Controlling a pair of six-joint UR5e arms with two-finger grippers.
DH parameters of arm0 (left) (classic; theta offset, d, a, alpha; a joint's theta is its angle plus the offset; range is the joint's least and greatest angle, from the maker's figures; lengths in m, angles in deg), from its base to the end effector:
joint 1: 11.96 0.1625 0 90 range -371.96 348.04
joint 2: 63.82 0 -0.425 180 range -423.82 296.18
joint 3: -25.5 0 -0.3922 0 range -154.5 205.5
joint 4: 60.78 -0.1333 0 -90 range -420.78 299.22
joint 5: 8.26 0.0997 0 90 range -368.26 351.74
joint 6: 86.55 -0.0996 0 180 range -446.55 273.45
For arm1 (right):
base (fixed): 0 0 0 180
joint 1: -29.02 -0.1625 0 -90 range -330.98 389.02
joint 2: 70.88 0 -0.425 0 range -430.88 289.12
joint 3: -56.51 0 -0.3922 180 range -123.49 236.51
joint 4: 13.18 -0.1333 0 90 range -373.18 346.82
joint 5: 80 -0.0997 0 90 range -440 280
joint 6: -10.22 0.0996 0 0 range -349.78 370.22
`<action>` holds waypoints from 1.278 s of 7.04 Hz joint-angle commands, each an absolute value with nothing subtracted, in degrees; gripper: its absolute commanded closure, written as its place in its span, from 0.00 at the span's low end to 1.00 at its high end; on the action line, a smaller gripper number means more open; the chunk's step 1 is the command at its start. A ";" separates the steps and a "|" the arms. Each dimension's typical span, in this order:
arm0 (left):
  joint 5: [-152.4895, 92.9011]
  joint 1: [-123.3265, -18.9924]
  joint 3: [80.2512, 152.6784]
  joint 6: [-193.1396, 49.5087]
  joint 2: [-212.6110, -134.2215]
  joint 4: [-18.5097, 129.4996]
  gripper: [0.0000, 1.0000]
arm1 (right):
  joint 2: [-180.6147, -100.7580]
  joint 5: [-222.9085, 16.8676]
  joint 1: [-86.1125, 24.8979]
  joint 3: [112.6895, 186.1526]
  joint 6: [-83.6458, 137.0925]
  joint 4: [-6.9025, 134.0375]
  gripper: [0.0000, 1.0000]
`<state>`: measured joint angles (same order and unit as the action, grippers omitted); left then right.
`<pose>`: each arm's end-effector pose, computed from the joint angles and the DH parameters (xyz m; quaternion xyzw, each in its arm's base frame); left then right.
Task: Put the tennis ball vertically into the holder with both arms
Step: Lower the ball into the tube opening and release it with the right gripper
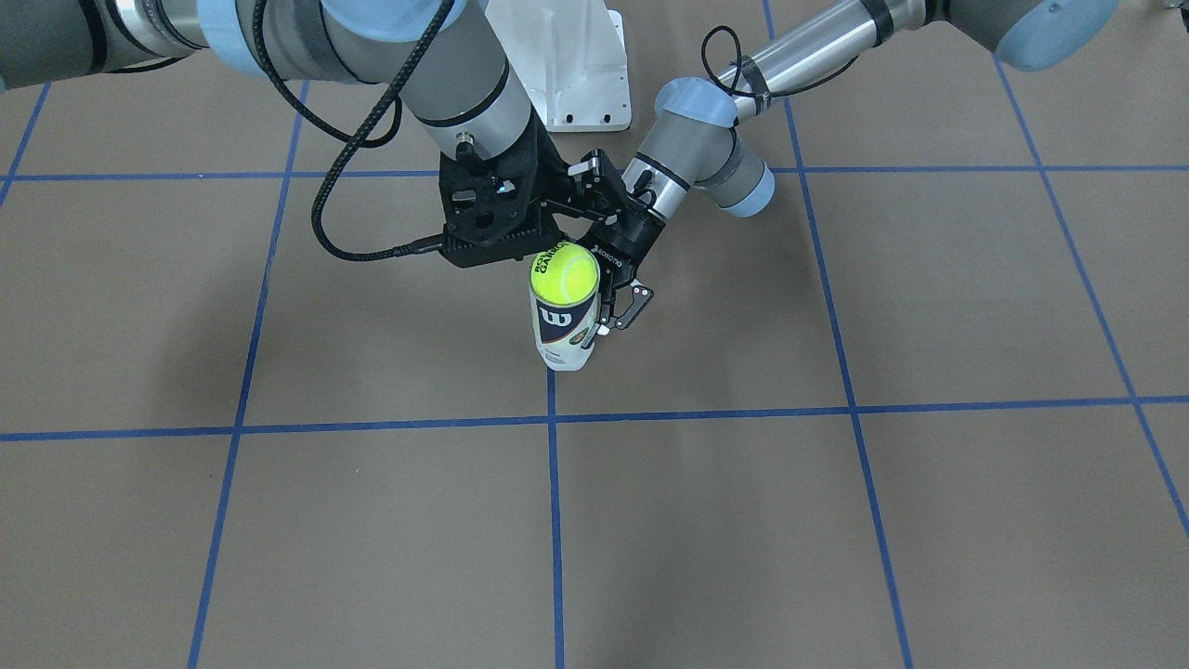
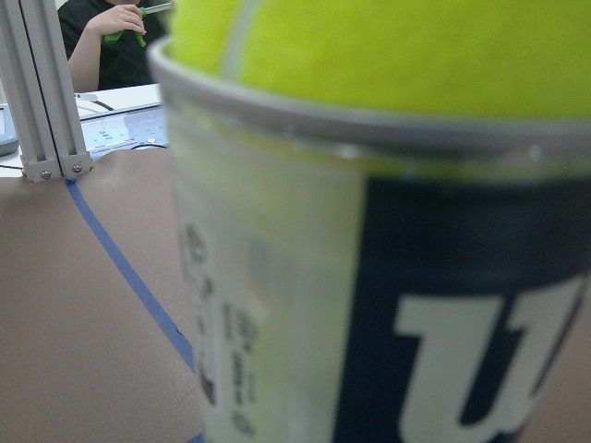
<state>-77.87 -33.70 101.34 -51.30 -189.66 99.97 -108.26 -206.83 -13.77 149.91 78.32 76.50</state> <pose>0.5902 -0.4162 0.2586 0.5360 0.4822 0.0710 0.6893 -0.4479 -0.5149 0.0565 0.0044 -0.5274 0.0050 0.8496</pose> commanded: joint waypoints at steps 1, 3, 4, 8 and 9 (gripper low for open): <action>-77.87 -33.76 101.34 -51.30 -189.59 99.97 0.26 | -108.32 -206.56 -13.78 150.03 77.47 76.38 0.99; -77.87 -33.76 101.26 -51.30 -189.59 99.97 0.26 | -108.32 -206.56 -13.87 150.38 77.11 76.21 1.00; -77.87 -33.76 101.26 -51.39 -189.51 99.97 0.26 | -108.32 -206.04 -13.87 150.29 77.11 76.21 1.00; -77.87 -33.76 101.34 -51.39 -189.51 99.97 0.26 | -109.02 -203.66 -12.82 149.33 75.53 76.12 1.00; -77.87 -33.85 101.26 -51.39 -189.51 99.97 0.26 | -109.72 -201.83 -11.07 149.33 75.44 76.12 1.00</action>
